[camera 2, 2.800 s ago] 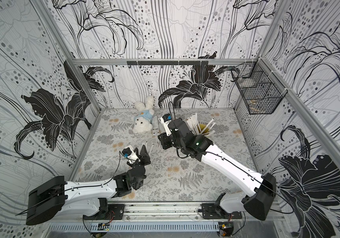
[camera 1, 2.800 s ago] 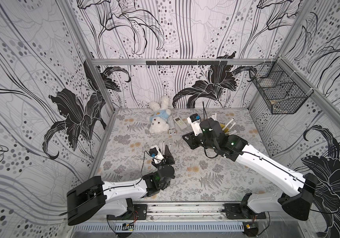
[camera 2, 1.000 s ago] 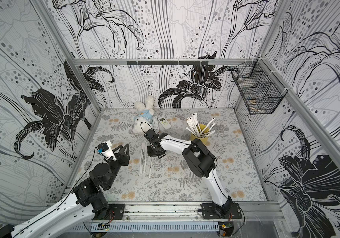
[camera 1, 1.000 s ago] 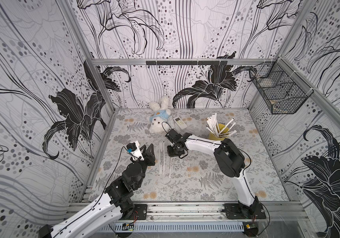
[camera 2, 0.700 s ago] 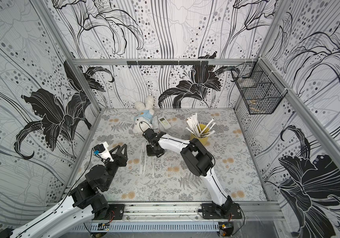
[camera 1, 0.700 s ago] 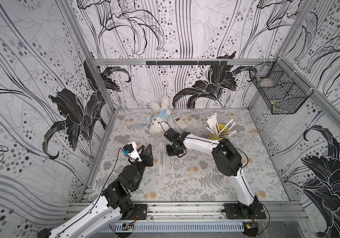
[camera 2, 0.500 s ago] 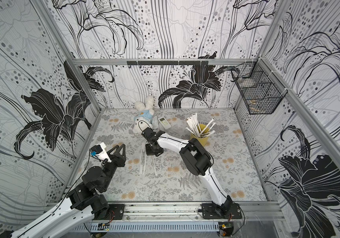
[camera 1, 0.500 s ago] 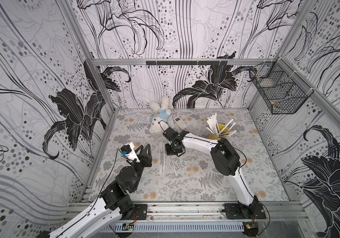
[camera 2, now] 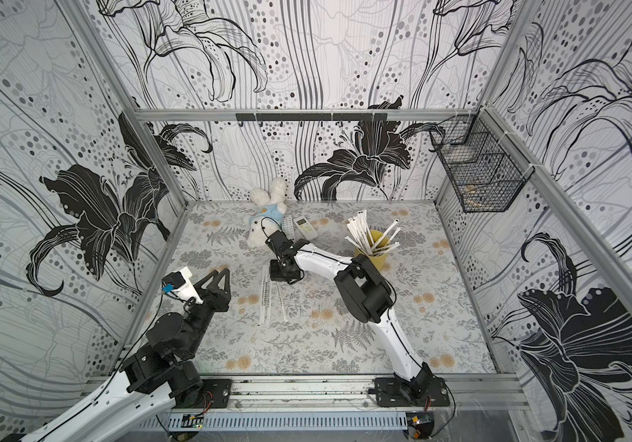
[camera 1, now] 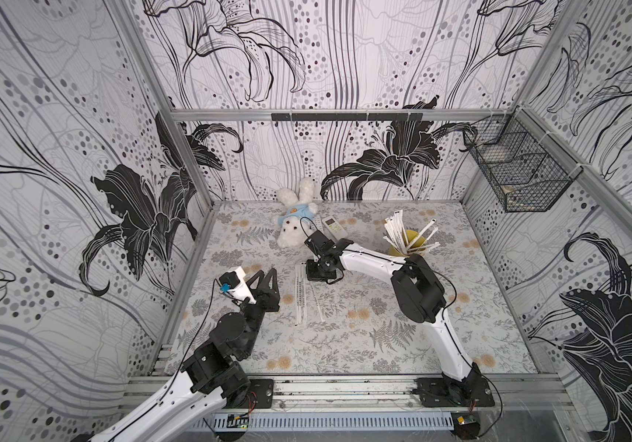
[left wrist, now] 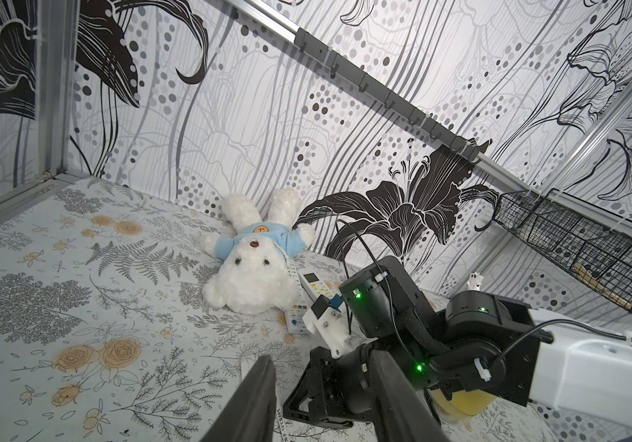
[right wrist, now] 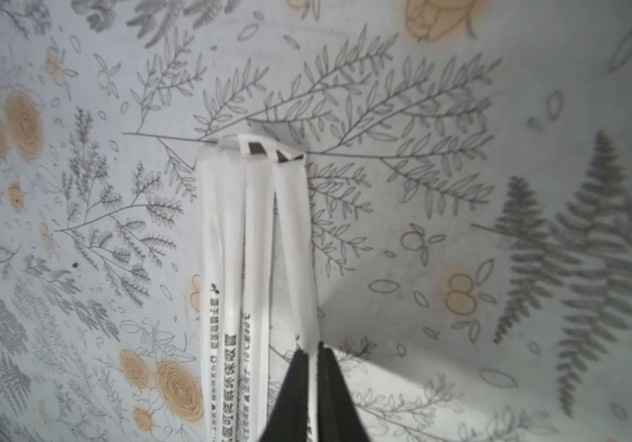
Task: Take the straws out of the storage container
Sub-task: Adjust the straw at the center of the board.
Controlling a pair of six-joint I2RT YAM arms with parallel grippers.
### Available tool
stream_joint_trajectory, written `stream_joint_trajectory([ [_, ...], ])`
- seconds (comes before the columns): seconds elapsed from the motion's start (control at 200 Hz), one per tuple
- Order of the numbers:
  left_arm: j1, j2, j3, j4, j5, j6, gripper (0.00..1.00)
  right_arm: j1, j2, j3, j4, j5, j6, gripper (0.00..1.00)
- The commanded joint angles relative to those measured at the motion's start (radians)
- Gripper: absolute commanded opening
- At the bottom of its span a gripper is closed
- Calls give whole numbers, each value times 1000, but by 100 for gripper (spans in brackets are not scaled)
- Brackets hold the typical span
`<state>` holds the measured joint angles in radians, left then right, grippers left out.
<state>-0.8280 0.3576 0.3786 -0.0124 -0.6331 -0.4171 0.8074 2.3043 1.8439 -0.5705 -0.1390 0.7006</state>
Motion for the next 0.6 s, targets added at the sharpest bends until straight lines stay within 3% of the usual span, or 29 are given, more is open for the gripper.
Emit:
stream_joint_trajectory([
  [0.0,8,-6,-10,9,11,9,45,-1,-8,-16,15,-5,17,18],
  [0.225,8,-9,-15,12,16,6,45,1,-30,-42,-22,-23,7,26],
  [0.596,7,-26,-17,11,26,1,45,21,-73,-147,49,-126,41,28],
])
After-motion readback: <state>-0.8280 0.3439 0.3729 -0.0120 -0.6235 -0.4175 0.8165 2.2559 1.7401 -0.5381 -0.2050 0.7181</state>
